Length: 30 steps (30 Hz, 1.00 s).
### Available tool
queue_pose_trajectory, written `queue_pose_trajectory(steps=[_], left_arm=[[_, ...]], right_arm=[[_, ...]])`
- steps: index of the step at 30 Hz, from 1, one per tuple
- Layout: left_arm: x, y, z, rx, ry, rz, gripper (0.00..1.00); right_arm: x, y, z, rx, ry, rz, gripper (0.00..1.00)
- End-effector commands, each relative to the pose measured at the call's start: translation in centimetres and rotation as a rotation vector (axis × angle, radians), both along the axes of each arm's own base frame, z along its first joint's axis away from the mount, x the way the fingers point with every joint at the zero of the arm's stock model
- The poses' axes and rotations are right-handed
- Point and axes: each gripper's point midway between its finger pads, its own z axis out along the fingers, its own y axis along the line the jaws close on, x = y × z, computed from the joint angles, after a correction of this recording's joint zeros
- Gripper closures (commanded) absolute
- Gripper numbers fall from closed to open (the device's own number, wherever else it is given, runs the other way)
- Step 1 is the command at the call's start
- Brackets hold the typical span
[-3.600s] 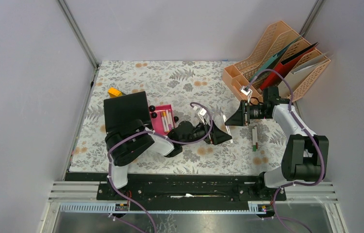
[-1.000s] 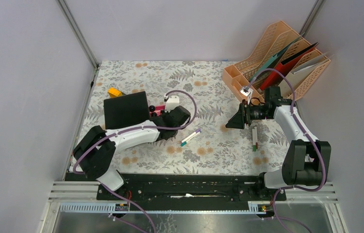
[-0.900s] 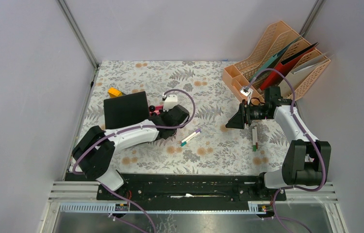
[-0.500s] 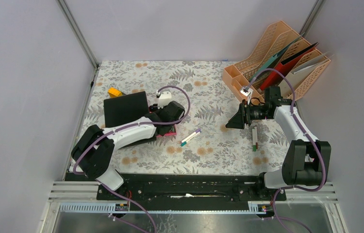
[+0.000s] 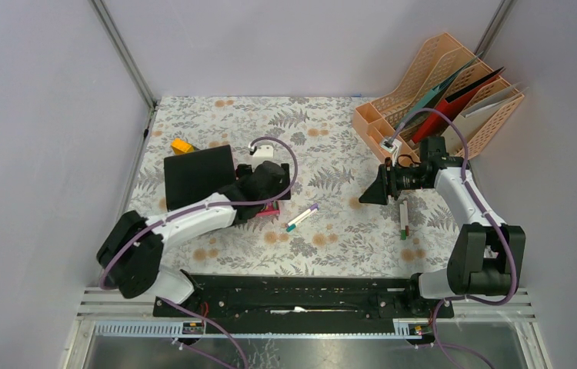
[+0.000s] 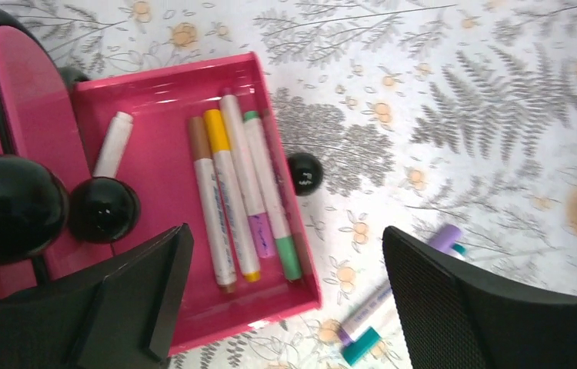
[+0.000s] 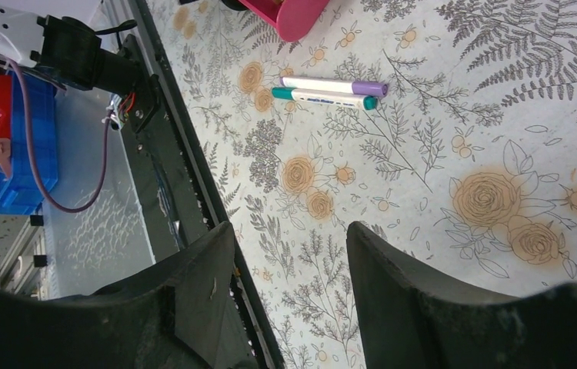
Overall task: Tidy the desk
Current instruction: Place the stationery in the drawer.
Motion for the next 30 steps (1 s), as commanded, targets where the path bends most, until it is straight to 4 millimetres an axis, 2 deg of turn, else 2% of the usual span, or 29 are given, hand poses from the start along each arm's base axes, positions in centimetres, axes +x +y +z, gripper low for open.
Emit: queue_pose_trajectory(steps=[1,10,18,26,30], left_arm=[[-0.5,-2.3,3.1,-0.136,-0.087,-0.156,0.01],[-3.4,-5.7,4.1,-0.290,-0.096,-0.431,0.01],[-4.6,-7.6,3.0,-0.298,-0.043,-0.567,0.02],[-4.0,-8.9,0.2,-0.213,0.051,-0.636,0.19],[-3.9,-9.3,-1.4,-0.178,0.100,-0.663,0.38]], right_arm=[[0.5,-0.3,1.4,-0.031,-0.079,0.001,0.38],[0.5,-0.5,1.4,-0.043,-0.085,-0.002,0.38],[0.5,-0.5,1.4,-0.050,-0.089,-0.003,0.38],[0.6,-0.6,1.3,-0.055,-0.091,-0.004,0.38],[0.6,-0.6,1.2,-0.056,-0.088,-0.004,0.38]])
